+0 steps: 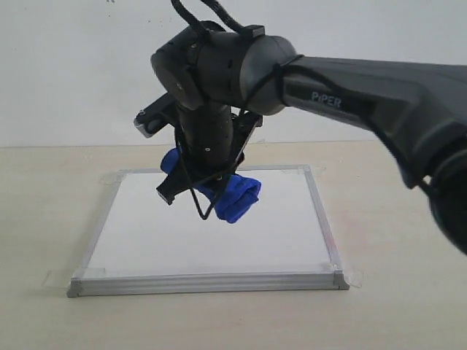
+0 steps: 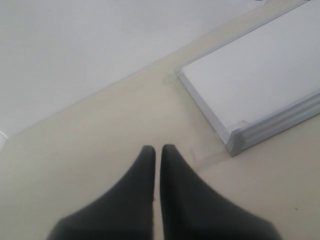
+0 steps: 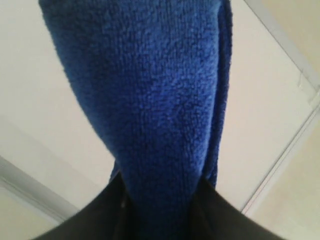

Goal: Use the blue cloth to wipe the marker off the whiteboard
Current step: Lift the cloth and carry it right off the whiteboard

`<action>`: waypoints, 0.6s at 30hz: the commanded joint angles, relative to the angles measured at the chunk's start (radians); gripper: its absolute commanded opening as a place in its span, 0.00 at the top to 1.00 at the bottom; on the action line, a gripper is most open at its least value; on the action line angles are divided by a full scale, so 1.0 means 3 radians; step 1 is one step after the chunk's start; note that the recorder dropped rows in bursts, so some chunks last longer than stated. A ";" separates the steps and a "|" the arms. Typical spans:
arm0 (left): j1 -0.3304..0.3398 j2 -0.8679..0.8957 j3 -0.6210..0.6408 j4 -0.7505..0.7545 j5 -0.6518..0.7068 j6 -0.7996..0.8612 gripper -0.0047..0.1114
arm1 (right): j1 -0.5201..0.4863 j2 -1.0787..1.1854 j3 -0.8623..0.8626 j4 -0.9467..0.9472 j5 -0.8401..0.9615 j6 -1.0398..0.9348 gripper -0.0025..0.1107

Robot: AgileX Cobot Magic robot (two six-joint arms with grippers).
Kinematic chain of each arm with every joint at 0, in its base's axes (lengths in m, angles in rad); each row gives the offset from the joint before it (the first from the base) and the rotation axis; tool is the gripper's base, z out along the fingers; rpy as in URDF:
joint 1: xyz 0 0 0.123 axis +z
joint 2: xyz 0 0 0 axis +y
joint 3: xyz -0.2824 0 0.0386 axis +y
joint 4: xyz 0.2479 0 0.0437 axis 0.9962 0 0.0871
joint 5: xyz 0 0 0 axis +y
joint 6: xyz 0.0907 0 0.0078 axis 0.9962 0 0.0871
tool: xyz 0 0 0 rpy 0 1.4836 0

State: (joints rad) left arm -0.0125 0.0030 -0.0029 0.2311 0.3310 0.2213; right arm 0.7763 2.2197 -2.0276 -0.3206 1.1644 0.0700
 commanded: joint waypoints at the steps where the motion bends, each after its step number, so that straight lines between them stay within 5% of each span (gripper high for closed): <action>1: 0.0008 -0.0010 0.0010 -0.0005 -0.0009 0.0017 0.93 | -0.0065 -0.0455 0.0617 -0.0038 -0.0407 0.0134 0.98; 12: 0.0008 -0.0010 0.0010 -0.0005 -0.0009 0.0017 0.93 | -0.0794 -0.1393 0.2389 -0.0183 -0.1321 0.0776 0.98; 18: 0.0008 -0.0010 0.0010 -0.0005 -0.0009 0.0017 0.93 | -0.1252 -0.1464 0.2846 -0.0177 -0.1538 0.1399 0.98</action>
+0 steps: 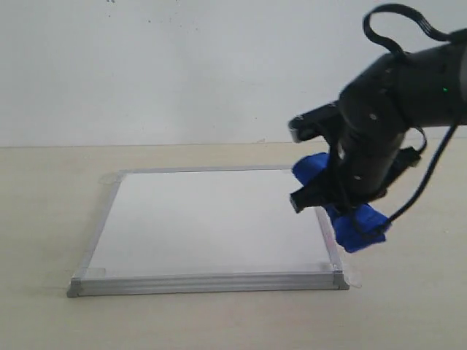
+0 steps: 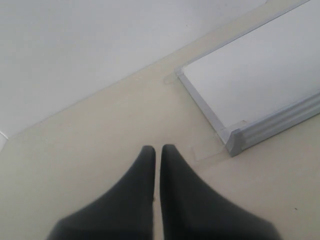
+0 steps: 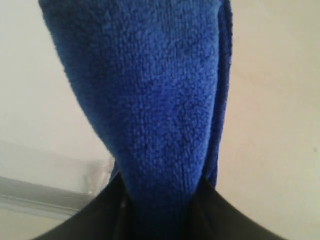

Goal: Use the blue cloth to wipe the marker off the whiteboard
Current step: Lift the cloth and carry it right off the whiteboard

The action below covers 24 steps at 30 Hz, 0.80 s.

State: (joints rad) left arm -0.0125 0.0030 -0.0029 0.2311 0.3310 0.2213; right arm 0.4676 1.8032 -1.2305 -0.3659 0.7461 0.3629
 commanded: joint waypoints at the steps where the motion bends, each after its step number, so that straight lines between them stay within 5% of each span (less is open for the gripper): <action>1: 0.0008 -0.0010 0.0010 -0.0005 -0.0009 0.0017 0.93 | -0.0253 -0.0075 0.0195 -0.0026 -0.0136 0.0623 0.98; 5: 0.0008 -0.0010 0.0010 -0.0005 -0.0009 0.0017 0.93 | -0.0337 -0.0069 0.0195 -0.0025 -0.0219 0.1216 0.98; 12: 0.0008 -0.0010 0.0010 -0.0005 -0.0009 0.0017 0.93 | -0.0338 0.0026 0.0119 -0.0011 -0.0323 0.1255 0.98; 24: 0.0008 -0.0010 0.0010 -0.0005 -0.0009 0.0017 0.93 | -0.0606 0.0547 -0.1080 0.0917 0.1050 -0.0184 0.98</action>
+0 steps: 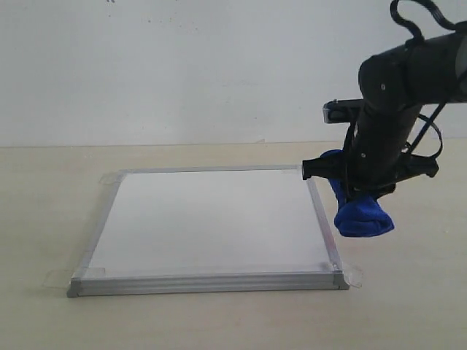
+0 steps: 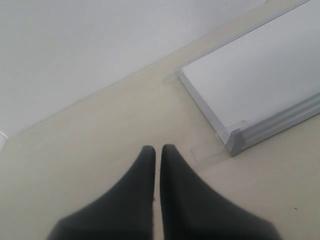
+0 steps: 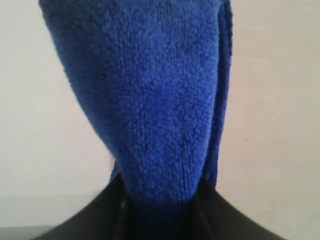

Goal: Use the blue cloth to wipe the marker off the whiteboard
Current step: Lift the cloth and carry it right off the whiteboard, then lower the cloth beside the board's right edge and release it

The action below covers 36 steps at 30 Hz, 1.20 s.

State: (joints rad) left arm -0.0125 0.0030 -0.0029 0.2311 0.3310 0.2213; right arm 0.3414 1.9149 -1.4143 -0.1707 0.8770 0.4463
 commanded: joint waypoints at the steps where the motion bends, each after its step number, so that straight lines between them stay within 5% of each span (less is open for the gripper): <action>1: 0.0008 -0.0010 0.0010 -0.0005 -0.0009 0.0017 0.93 | -0.0237 0.0248 -0.0608 0.0326 0.0809 -0.0569 0.98; 6: 0.0008 -0.0010 0.0010 -0.0005 -0.0009 0.0017 0.93 | -0.0333 0.0563 -0.0982 0.0421 0.1147 -0.0921 0.98; 23: 0.0008 -0.0010 0.0010 -0.0005 -0.0009 0.0017 0.93 | -0.0255 0.0889 -0.0974 0.0519 0.0327 -0.0730 0.98; 36: 0.0008 -0.0010 0.0010 -0.0005 -0.0009 0.0017 0.93 | -0.0267 0.1032 -0.0974 0.0291 0.0291 -0.0608 0.98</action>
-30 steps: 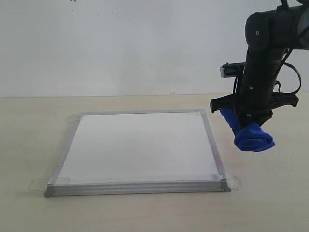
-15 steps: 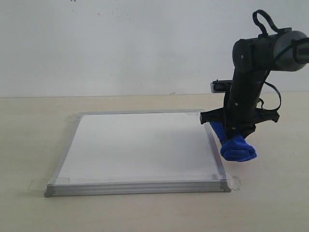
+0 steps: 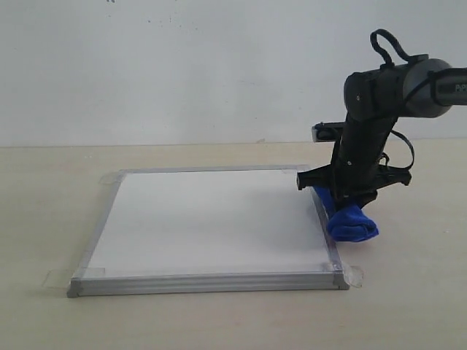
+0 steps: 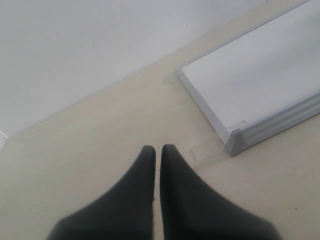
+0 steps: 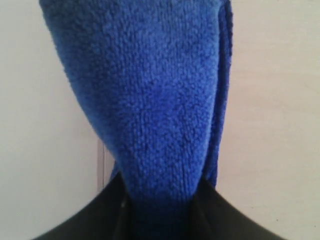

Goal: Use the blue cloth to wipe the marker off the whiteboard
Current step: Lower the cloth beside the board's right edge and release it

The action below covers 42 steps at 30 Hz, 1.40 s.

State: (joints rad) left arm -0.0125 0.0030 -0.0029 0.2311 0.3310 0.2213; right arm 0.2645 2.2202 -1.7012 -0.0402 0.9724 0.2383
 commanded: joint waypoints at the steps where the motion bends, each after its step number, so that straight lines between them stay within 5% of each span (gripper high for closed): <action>1: 0.0008 -0.0010 0.0010 -0.0005 -0.0009 0.0017 0.93 | -0.0010 0.0015 -0.0017 -0.0185 -0.0027 0.0111 0.98; 20: 0.0008 -0.0010 0.0010 -0.0005 -0.0009 0.0017 0.93 | -0.0018 0.0015 -0.0017 -0.0166 -0.0040 0.0149 0.98; 23: 0.0008 -0.0010 0.0010 -0.0005 -0.0009 0.0017 0.93 | -0.0018 0.0015 -0.0017 -0.0160 -0.0040 0.0143 0.91; 31: 0.0008 -0.0010 0.0010 -0.0005 -0.0009 0.0017 0.93 | -0.0018 0.0015 -0.0017 -0.0160 -0.0001 0.0143 0.52; 42: 0.0008 -0.0010 0.0010 -0.0005 -0.0009 0.0017 0.93 | -0.0018 -0.0039 -0.0145 -0.0035 0.0236 0.0153 0.49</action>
State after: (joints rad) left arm -0.0125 0.0030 -0.0029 0.2311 0.3310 0.2213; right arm 0.2645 2.2277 -1.7133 -0.0587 1.0073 0.2810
